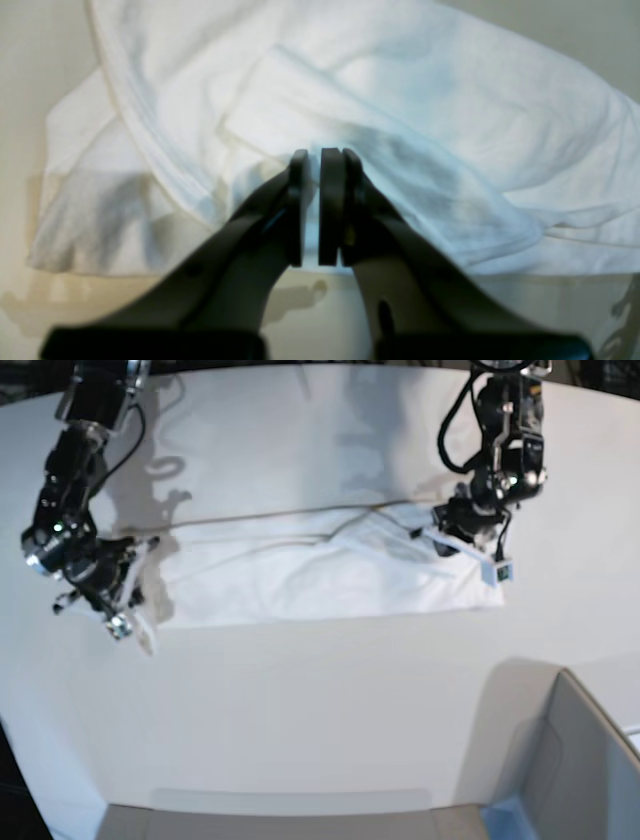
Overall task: Layout the t-shirt on the table in an organized manner, then fold the t-shirt properly
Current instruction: 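Fold the grasped strip end inward with the right gripper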
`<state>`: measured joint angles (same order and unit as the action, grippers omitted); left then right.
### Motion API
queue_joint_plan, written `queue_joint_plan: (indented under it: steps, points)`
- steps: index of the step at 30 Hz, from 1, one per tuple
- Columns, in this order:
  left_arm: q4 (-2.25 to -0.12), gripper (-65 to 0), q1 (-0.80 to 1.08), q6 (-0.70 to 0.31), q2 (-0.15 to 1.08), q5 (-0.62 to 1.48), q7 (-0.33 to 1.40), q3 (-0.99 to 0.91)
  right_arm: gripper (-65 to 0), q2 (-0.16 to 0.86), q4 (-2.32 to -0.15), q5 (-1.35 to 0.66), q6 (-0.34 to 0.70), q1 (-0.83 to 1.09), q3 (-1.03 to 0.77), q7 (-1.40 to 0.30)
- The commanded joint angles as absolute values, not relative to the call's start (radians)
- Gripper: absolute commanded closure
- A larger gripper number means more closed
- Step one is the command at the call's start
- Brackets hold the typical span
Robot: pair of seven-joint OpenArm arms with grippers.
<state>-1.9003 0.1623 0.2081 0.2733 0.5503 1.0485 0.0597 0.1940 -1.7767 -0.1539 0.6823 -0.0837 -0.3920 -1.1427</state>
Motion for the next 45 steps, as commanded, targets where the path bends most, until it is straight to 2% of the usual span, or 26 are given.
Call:
queue_joint_plan:
  steps: [1,5,11,24,36,45]
  points:
    - [-1.919,-4.0,0.156,0.203,0.28,0.553,1.035,0.056,0.0,0.182,-1.819,-0.142,0.698,-0.097,-0.369,-1.121]
    - [-1.919,-4.0,0.157,0.203,0.28,0.553,1.035,0.056,0.0,0.114,-1.877,-0.05,0.698,-0.085,-0.271,-1.121]
    - [-1.919,-4.0,0.159,0.203,0.28,0.553,1.035,0.056,0.0,0.067,-1.906,0.036,0.698,-0.056,-0.134,-1.119]
    - [-1.919,-4.0,0.157,0.203,0.28,0.555,1.035,0.058,0.0,0.045,-1.84,0.058,0.698,-0.062,-0.097,-1.116]
    - [-1.919,-4.0,0.159,0.205,0.278,0.558,1.035,0.062,0.0,0.044,-1.822,0.056,0.698,-0.071,0.042,-1.115]
    - [-1.919,-4.0,0.159,0.205,0.278,0.558,1.036,0.067,0.0,-0.016,-1.788,0.065,0.698,-0.108,0.045,-1.115]
